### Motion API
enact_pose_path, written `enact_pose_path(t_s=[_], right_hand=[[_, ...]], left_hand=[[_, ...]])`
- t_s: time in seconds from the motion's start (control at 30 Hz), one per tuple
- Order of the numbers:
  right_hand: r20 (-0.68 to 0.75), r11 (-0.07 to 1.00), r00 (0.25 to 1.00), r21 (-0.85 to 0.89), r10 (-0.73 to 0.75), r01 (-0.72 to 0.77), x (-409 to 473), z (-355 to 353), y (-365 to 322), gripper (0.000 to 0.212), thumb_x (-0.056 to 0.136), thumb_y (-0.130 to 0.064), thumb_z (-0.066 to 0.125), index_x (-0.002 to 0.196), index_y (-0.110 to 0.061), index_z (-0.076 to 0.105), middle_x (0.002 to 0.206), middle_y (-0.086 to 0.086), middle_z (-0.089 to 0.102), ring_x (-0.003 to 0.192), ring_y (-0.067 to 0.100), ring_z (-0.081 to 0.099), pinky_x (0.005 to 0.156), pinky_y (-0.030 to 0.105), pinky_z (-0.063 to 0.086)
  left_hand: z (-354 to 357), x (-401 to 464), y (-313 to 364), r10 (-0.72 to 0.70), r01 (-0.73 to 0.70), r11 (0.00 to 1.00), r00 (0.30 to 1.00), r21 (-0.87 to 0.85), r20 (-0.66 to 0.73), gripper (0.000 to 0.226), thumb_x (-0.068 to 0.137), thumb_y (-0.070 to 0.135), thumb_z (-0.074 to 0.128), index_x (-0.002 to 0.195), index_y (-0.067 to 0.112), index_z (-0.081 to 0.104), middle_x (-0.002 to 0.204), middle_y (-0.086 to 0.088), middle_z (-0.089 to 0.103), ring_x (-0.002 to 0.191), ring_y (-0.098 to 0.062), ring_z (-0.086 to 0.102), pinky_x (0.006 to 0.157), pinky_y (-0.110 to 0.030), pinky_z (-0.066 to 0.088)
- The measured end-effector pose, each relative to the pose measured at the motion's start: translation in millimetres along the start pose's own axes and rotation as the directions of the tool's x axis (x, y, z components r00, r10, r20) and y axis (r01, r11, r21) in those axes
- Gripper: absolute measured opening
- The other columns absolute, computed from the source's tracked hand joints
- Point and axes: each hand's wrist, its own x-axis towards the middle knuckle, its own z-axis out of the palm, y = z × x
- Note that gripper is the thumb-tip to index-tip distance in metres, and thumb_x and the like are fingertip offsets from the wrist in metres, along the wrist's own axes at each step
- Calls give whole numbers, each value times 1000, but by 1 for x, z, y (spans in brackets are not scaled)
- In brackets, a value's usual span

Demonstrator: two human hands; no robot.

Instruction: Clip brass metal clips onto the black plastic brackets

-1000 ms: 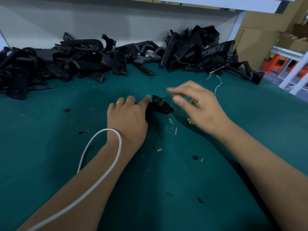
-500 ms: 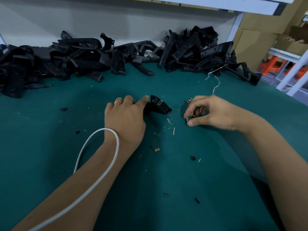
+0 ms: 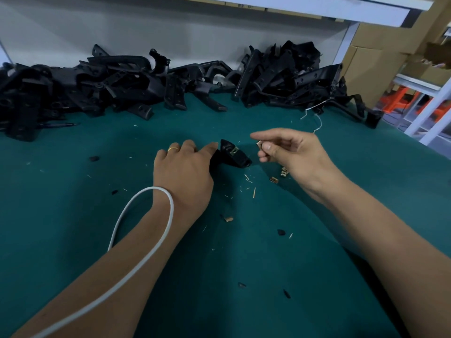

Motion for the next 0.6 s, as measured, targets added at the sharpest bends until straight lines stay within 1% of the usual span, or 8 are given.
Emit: enact_pose_path(t_s=[0.1, 0.2, 0.3, 0.43, 0.5, 0.6], right_hand=[[-23, 998, 999, 32, 47, -47, 0, 4, 2, 19, 100, 6, 60, 108, -5, 73, 94, 12, 68, 85, 16, 70, 83, 26, 59], [-62, 991, 995, 115, 79, -71, 1, 9, 5, 13, 98, 10, 61, 108, 6, 67, 95, 18, 71, 84, 22, 73, 83, 32, 63], [-66, 983, 995, 171, 78, -66, 2, 10, 6, 16, 95, 10, 65, 110, 12, 66, 96, 20, 76, 83, 24, 76, 84, 32, 63], [-10, 997, 999, 69, 48, -47, 2, 9, 8, 12, 91, 5, 72, 103, 2, 72, 97, 15, 80, 89, 17, 77, 88, 24, 59], [18, 999, 999, 2, 33, -33, 3, 9, 11, 12, 90, 4, 74, 98, -4, 74, 93, 11, 80, 88, 15, 76, 88, 24, 58], [48, 996, 999, -92, 0, 5, 4, 9, 14, 15, 90, 0, 77, 94, -14, 75, 84, 1, 80, 84, 11, 73, 91, 29, 57]], left_hand=[[-1, 1, 0, -2, 2, 1000, 1000, -23, -4, 51, 98, 17, 48, 145, 37, 49, 103, -5, 59, 97, -33, 55, 83, -41, 37], [-1, 0, -1, 5, -5, 999, 1000, -49, -10, 50, 96, 16, 51, 142, 36, 53, 99, -5, 58, 94, -34, 55, 79, -40, 34], [-2, 0, -1, 8, -9, 997, 1000, -75, -22, 50, 93, 13, 53, 138, 34, 57, 95, -7, 58, 90, -36, 54, 76, -39, 28], [-1, 0, -1, 18, -19, 996, 1000, -83, -19, 51, 92, 12, 54, 137, 36, 58, 93, -7, 58, 88, -36, 54, 77, -41, 33], [0, 1, -1, 22, -24, 997, 1000, -73, -16, 52, 92, 13, 54, 138, 36, 58, 94, -7, 59, 88, -36, 54, 78, -41, 33], [0, 1, -2, 26, -27, 998, 999, -61, -20, 53, 92, 14, 55, 139, 37, 58, 94, -6, 59, 86, -35, 54, 76, -41, 32]])
